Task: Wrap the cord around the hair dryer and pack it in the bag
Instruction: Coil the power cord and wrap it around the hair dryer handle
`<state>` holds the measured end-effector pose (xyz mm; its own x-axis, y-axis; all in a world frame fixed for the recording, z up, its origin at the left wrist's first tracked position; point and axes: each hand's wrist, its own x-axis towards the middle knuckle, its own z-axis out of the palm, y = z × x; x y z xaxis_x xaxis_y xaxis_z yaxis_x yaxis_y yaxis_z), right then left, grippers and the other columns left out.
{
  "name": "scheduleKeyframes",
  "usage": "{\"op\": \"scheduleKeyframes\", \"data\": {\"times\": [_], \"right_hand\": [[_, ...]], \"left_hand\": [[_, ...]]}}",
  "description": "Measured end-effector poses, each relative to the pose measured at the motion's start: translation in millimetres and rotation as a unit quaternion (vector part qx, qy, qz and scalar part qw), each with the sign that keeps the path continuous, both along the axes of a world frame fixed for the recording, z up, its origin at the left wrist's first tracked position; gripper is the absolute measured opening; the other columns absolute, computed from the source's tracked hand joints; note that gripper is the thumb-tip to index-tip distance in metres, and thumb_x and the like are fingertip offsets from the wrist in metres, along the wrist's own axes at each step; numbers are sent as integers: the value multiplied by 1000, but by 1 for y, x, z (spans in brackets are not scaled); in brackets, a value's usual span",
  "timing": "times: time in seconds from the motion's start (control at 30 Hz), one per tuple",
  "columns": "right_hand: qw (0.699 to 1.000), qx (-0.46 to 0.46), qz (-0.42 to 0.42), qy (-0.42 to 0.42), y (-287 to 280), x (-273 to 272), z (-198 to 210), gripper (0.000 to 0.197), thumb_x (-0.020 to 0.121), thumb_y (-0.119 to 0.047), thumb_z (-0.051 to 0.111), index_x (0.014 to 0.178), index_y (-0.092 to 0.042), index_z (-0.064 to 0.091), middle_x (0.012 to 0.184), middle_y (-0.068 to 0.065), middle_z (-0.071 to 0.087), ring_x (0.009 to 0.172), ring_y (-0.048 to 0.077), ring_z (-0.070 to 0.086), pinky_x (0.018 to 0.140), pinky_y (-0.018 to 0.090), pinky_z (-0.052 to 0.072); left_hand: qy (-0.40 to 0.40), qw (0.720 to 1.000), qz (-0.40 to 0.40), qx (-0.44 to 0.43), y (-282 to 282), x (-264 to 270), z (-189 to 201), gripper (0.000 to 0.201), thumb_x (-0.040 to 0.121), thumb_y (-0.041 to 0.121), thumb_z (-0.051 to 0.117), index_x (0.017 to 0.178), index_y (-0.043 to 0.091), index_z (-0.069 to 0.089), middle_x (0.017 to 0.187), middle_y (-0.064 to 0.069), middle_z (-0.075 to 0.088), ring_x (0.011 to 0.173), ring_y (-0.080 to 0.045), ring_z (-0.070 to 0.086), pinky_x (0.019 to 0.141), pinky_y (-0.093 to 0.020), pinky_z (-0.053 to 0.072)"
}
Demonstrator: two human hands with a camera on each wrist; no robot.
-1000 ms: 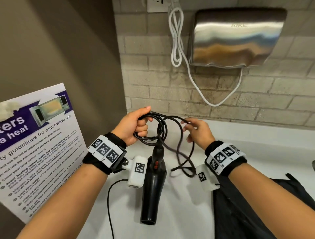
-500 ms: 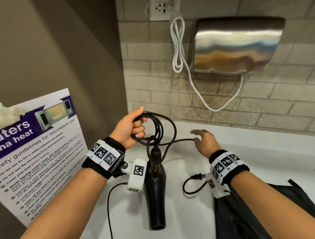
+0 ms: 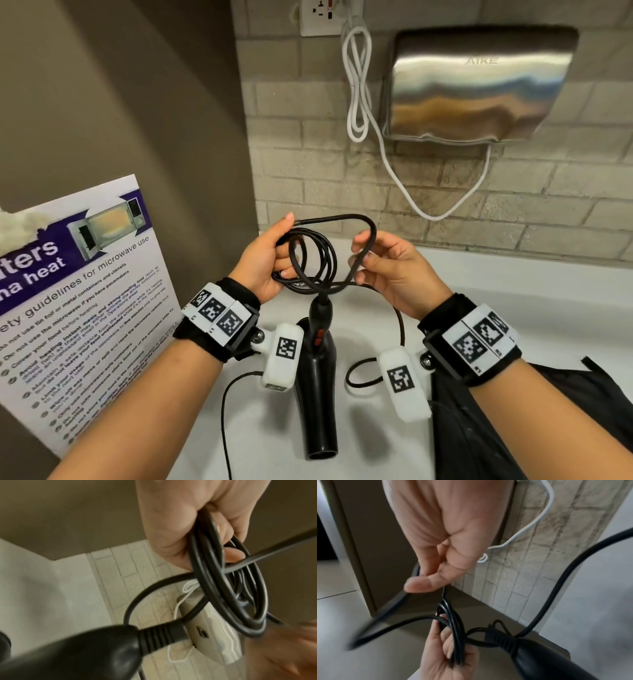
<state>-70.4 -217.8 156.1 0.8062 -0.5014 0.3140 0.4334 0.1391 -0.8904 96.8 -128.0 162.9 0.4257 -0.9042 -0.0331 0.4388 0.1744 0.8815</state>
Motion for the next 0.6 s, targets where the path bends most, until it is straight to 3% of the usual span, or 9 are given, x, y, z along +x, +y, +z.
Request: {"op": "scheduleKeyframes", "data": {"times": [0.1, 0.17, 0.23, 0.3, 0.4, 0.43, 0.47, 0.53, 0.6], "right_hand": [[979, -175, -84, 69, -8, 13, -10, 33, 84, 13, 49, 89, -18, 58, 87, -8, 59, 68, -3, 58, 61, 15, 49], [950, -284, -57, 114, -5, 21, -17, 35, 86, 10, 47, 107, -17, 50, 101, -9, 56, 85, -12, 58, 77, 10, 47], [941, -307, 13, 141, -1, 27, -25, 43, 86, 8, 44, 122, -16, 42, 107, -17, 58, 96, -18, 54, 88, 7, 42], [943, -293, 32, 153, -4, 30, -32, 43, 86, 6, 44, 127, -6, 40, 109, -8, 60, 96, -17, 55, 91, 8, 41], [939, -302, 14, 162, -11, 32, -35, 31, 86, 1, 50, 117, -3, 52, 116, 18, 59, 106, 5, 60, 98, 22, 44], [934, -320, -1, 160, -14, 30, -35, 24, 87, -2, 52, 110, -6, 57, 111, 15, 62, 103, 5, 61, 96, 23, 44], [928, -335, -17, 160, -17, 29, -34, 16, 89, -5, 52, 101, -13, 59, 101, 3, 65, 94, -4, 60, 90, 17, 44], [916, -360, -70, 162, -28, 26, -34, 14, 92, -14, 49, 83, -21, 58, 79, -18, 60, 77, -12, 55, 79, 9, 39], [899, -358, -160, 196, -47, 21, -43, 25, 94, -15, 48, 73, -26, 56, 70, -19, 55, 70, -9, 52, 77, 18, 37]], "left_hand": [[-3, 1000, 4, 0, -4, -8, 1, 42, 94, 38, 41, 61, 12, 47, 31, 9, 18, 24, -3, 16, 28, -14, 17], [6, 1000, 2, -7, -6, -12, 1, 41, 94, 37, 41, 63, 11, 47, 32, 10, 18, 24, -3, 17, 28, -14, 17], [17, 1000, 3, -9, -9, -15, 0, 41, 94, 37, 42, 63, 11, 47, 31, 10, 19, 24, -4, 17, 28, -14, 17], [20, 1000, 2, -8, -9, -17, 0, 41, 94, 37, 42, 63, 10, 47, 31, 9, 19, 24, -4, 17, 28, -14, 18], [14, 1000, 2, -5, -9, -15, -1, 42, 93, 38, 43, 63, 11, 48, 32, 10, 19, 25, -4, 17, 31, -16, 21], [11, 1000, 1, -5, -9, -15, -1, 42, 93, 38, 44, 62, 11, 49, 32, 10, 19, 25, -4, 17, 35, -18, 23], [7, 1000, 0, -3, -8, -14, -1, 42, 93, 38, 43, 62, 11, 49, 32, 10, 19, 25, -4, 17, 37, -19, 23], [-1, 1000, 1, -2, -5, -12, 0, 44, 93, 38, 43, 59, 11, 51, 31, 9, 18, 25, -4, 17, 33, -16, 19], [4, 1000, 5, -6, -3, -10, 1, 47, 93, 37, 44, 53, 12, 53, 31, 9, 18, 25, -4, 16, 30, -15, 17]]}}
